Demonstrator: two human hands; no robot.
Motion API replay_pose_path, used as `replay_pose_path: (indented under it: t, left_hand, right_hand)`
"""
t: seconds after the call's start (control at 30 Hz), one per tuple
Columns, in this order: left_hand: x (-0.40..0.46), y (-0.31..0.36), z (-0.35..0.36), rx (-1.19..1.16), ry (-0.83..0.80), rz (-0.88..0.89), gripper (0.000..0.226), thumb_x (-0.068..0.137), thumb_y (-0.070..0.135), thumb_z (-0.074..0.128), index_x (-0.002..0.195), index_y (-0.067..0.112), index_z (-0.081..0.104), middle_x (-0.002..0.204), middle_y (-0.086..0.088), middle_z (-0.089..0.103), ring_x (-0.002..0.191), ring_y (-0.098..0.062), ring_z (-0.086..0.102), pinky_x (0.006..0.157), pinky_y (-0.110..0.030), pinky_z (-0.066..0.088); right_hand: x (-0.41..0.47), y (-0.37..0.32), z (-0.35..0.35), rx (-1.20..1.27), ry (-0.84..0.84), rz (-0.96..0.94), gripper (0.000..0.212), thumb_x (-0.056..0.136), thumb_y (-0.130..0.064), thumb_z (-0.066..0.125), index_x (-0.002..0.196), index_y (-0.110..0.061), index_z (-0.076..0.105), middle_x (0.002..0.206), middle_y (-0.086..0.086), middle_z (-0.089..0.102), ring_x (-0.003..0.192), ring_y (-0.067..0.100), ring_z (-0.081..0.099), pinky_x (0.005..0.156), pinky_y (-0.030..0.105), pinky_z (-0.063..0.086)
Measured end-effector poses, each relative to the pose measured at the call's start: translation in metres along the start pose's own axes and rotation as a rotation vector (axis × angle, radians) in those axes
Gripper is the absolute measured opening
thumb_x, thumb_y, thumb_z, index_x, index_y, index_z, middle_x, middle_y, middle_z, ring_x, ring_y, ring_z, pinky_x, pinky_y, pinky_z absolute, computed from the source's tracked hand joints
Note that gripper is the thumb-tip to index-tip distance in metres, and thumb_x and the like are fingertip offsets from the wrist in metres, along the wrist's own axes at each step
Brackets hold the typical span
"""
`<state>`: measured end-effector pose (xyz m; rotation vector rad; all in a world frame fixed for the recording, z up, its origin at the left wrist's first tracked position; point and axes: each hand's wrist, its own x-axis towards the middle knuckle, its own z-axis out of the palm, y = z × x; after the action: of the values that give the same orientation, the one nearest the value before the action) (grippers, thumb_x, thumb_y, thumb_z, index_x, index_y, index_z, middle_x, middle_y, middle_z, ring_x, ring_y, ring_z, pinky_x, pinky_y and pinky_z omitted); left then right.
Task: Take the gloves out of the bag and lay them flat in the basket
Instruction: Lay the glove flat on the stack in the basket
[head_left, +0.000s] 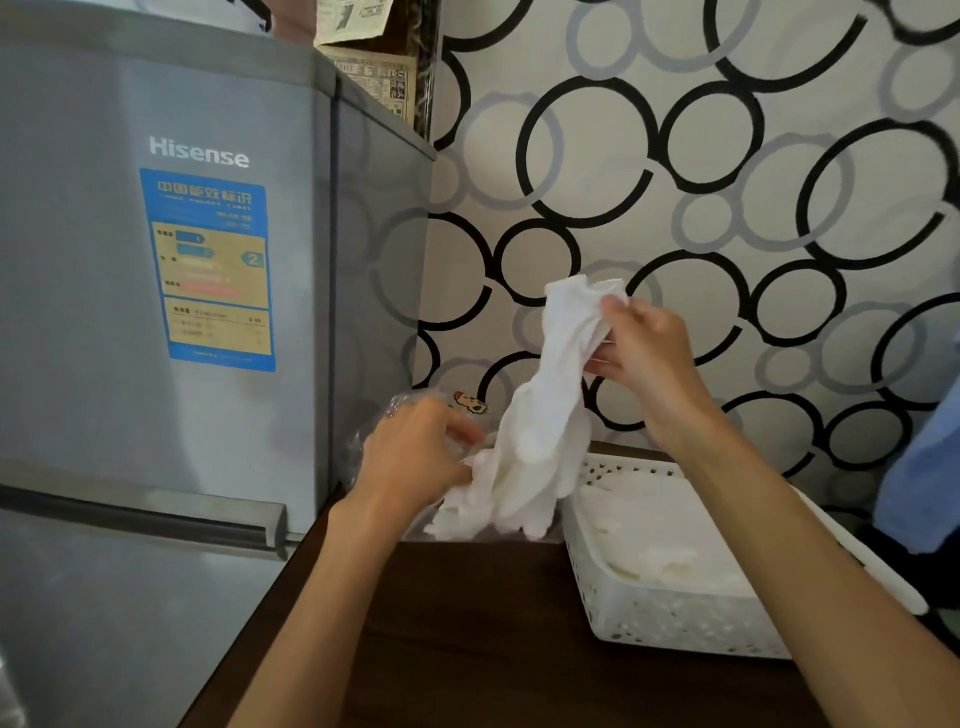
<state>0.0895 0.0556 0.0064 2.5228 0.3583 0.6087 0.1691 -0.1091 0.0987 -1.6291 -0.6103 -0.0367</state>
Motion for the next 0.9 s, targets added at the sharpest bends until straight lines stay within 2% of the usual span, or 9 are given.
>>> replay_pose_path:
  t: [0.07, 0.2, 0.33, 0.5, 0.6, 0.67, 0.73, 0.83, 0.9]
  left_hand:
    - [0.000, 0.000, -0.001, -0.001, -0.012, 0.032, 0.031, 0.074, 0.026, 0.079, 0.103, 0.035, 0.071, 0.103, 0.021, 0.068, 0.091, 0.001, 0.058, 0.078, -0.024, 0.047]
    - [-0.002, 0.000, -0.001, 0.001, -0.119, 0.073, 0.030, 0.076, 0.033, 0.078, 0.105, 0.035, 0.070, 0.103, 0.021, 0.067, 0.084, 0.003, 0.054, 0.080, -0.022, 0.044]
    - [0.001, -0.010, 0.003, -0.021, -0.401, 0.123, 0.036, 0.078, 0.037, 0.074, 0.113, 0.034, 0.064, 0.112, 0.021, 0.061, 0.105, -0.004, 0.056, 0.099, -0.036, 0.047]
    - [-0.003, -0.009, 0.007, 0.020, -0.812, 0.067, 0.051, 0.091, 0.036, 0.061, 0.140, 0.029, 0.045, 0.145, 0.010, 0.041, 0.131, -0.014, 0.041, 0.103, -0.026, 0.037]
    - [0.000, -0.012, -0.001, -0.008, -0.736, 0.125, 0.036, 0.094, 0.035, 0.056, 0.129, 0.026, 0.056, 0.138, 0.005, 0.052, 0.124, -0.012, 0.050, 0.108, -0.032, 0.038]
    - [0.001, -0.010, -0.011, -0.138, -0.478, 0.116, 0.033, 0.095, 0.044, 0.047, 0.114, 0.024, 0.065, 0.119, 0.004, 0.064, 0.112, -0.012, 0.059, 0.102, -0.035, 0.045]
    - [-0.001, 0.003, -0.024, -0.373, -0.180, 0.062, 0.056, 0.090, 0.061, 0.029, 0.112, 0.024, 0.064, 0.113, 0.006, 0.065, 0.109, -0.011, 0.061, 0.099, -0.031, 0.046]
    - [-0.010, 0.024, -0.035, -0.659, -0.285, 0.190, 0.053, 0.081, 0.065, 0.027, 0.116, 0.038, 0.056, 0.110, 0.031, 0.063, 0.109, 0.008, 0.058, 0.100, -0.017, 0.043]
    - [-0.014, 0.031, -0.034, -0.696, -0.366, 0.216, 0.033, 0.085, 0.049, 0.048, 0.110, 0.033, 0.062, 0.105, 0.023, 0.070, 0.100, 0.000, 0.066, 0.091, -0.019, 0.052]
  right_hand:
    - [0.001, -0.002, 0.004, 0.008, -0.088, 0.024, 0.015, 0.100, -0.024, 0.045, 0.096, -0.022, 0.059, 0.100, 0.004, 0.069, 0.090, 0.014, 0.068, 0.066, 0.018, 0.056]
    - [0.010, 0.000, 0.005, 0.136, 0.000, 0.040, 0.019, 0.101, -0.024, 0.042, 0.091, -0.025, 0.058, 0.102, 0.003, 0.068, 0.094, 0.014, 0.067, 0.070, 0.020, 0.053]
    - [0.013, 0.002, 0.004, 0.318, -0.091, 0.184, 0.024, 0.100, -0.030, 0.043, 0.109, -0.017, 0.062, 0.097, -0.002, 0.069, 0.089, 0.010, 0.064, 0.071, 0.023, 0.050]
    - [0.008, 0.003, -0.005, 0.630, -0.206, 0.317, 0.022, 0.098, -0.027, 0.045, 0.106, -0.014, 0.062, 0.089, 0.000, 0.062, 0.084, 0.013, 0.060, 0.080, 0.029, 0.049]
    - [0.007, 0.002, -0.012, 0.743, -0.257, 0.355, 0.024, 0.098, -0.024, 0.045, 0.111, -0.013, 0.061, 0.100, 0.003, 0.061, 0.096, 0.017, 0.059, 0.095, 0.033, 0.045]
    - [0.003, 0.003, -0.015, 0.782, -0.351, 0.387, 0.023, 0.098, -0.023, 0.044, 0.101, -0.013, 0.064, 0.092, 0.002, 0.065, 0.087, 0.016, 0.065, 0.082, 0.030, 0.051]
    - [-0.004, 0.005, -0.013, 0.744, -0.397, 0.414, 0.024, 0.097, -0.023, 0.044, 0.102, -0.011, 0.065, 0.093, 0.003, 0.066, 0.085, 0.017, 0.065, 0.076, 0.030, 0.053]
    - [-0.016, 0.014, -0.009, 0.691, -0.394, 0.423, 0.042, 0.096, -0.023, 0.044, 0.131, -0.002, 0.052, 0.115, 0.013, 0.055, 0.104, 0.022, 0.056, 0.088, 0.032, 0.048]
    - [-0.024, 0.021, -0.009, 0.668, -0.368, 0.400, 0.044, 0.097, -0.023, 0.043, 0.133, 0.002, 0.049, 0.122, 0.019, 0.052, 0.110, 0.027, 0.052, 0.100, 0.040, 0.042]
